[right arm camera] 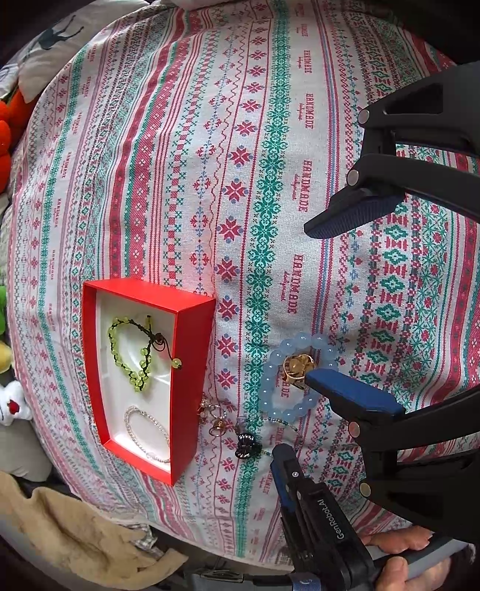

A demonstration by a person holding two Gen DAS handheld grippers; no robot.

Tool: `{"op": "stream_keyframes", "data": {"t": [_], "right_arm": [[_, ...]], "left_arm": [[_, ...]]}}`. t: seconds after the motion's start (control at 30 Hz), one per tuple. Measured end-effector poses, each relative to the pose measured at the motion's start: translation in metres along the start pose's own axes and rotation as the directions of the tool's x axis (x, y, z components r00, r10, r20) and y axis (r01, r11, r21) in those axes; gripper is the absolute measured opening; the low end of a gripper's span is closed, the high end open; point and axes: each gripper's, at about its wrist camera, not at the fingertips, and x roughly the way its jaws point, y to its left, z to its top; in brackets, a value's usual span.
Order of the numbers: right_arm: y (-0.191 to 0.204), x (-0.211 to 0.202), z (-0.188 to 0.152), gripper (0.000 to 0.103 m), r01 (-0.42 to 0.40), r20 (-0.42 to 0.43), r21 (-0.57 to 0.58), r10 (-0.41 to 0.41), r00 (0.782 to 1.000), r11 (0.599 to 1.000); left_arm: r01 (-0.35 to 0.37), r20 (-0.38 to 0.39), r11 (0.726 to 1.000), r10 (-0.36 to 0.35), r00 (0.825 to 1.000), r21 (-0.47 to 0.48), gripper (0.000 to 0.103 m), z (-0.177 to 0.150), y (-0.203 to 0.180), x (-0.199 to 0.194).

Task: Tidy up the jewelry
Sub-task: 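Grasp the thin green-beaded bracelet with the left gripper while the right approaches the blue bracelet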

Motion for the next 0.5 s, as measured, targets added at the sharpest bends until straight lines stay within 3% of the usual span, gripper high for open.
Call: {"op": "stream_keyframes", "data": {"t": [0.03, 0.13, 0.5], "right_arm": [[0.000, 0.000, 0.000, 0.076, 0.000, 0.000, 0.001, 0.000, 1.000, 1.000], [0.000, 0.000, 0.000, 0.076, 0.000, 0.000, 0.004, 0.000, 1.000, 1.000], [-0.004, 0.005, 0.003, 0.076, 0.003, -0.006, 0.010, -0.003, 1.000, 1.000]], "left_arm": [[-0.015, 0.002, 1.000, 0.015, 1.000, 0.004, 0.005, 0.000, -0.001, 0.001], [-0.031, 0.010, 0.999, 0.031, 0.999, 0.013, 0.001, 0.002, -0.004, 0.004], [0.001, 0.098, 0.998, -0.007, 0.995, 0.056, 0.000, 0.000, -0.010, -0.030]]}}
